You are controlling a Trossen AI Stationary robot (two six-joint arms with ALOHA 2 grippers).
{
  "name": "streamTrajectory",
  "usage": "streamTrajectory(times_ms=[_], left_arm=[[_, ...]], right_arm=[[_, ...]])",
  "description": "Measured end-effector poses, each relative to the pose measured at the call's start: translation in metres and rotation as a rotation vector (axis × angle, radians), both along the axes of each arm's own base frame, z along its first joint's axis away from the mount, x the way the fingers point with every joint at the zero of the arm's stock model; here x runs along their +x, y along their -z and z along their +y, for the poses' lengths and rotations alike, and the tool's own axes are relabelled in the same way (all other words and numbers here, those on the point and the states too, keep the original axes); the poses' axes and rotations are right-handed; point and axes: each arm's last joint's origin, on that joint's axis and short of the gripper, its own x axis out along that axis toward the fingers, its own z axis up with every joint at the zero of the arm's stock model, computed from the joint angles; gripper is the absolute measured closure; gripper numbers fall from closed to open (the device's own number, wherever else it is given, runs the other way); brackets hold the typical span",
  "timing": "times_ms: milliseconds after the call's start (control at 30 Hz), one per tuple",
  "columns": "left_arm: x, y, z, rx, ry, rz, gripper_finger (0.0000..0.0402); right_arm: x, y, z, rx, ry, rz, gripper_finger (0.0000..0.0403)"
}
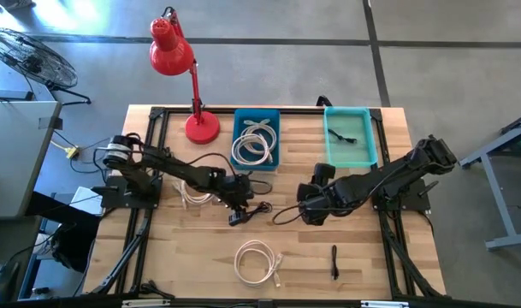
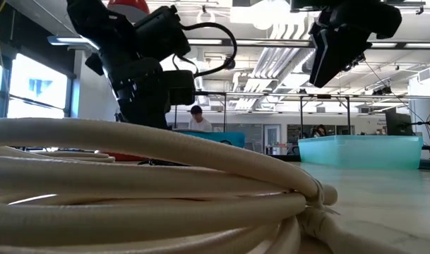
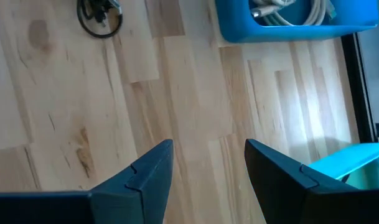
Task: Pick & Place USB Port
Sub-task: Put the black charger cable in the green bin
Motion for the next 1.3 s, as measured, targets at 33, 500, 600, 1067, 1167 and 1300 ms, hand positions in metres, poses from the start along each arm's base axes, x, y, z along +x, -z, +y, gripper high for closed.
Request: streamTrajectory(times_ms=[33, 500, 600, 1067, 1167, 1300], left_arm=[[0.001, 0.003, 0.000, -0.004, 0.004, -0.001, 0.0156], [0.007, 0.022, 0.000, 0.135, 0.105, -0.007, 0.0177], [0.006, 0.023, 0.001, 0.160, 0.108, 0.000, 0.0220], [0.007, 0.024, 0.002, 0.218, 0.160, -0.036, 0.0370], [0.009, 0.020, 0.002, 0.211, 0.177, -0.086, 0.0388], [0.012, 0.010, 0.001, 0.209, 0.203, -0.162, 0.0386]], right_arm=[[0.000, 0.000, 0.001, 0.000, -0.003, 0.000, 0.0211], [-0.002, 0.000, 0.011, 0.006, -0.034, -0.019, 0.0211], [-0.002, 0.000, 0.013, 0.007, -0.043, -0.023, 0.0211], [-0.008, -0.001, 0.028, 0.013, -0.083, -0.033, 0.0211], [-0.009, -0.001, 0.031, 0.006, -0.089, -0.039, 0.0211], [-0.011, -0.001, 0.035, -0.001, -0.100, -0.042, 0.0211]])
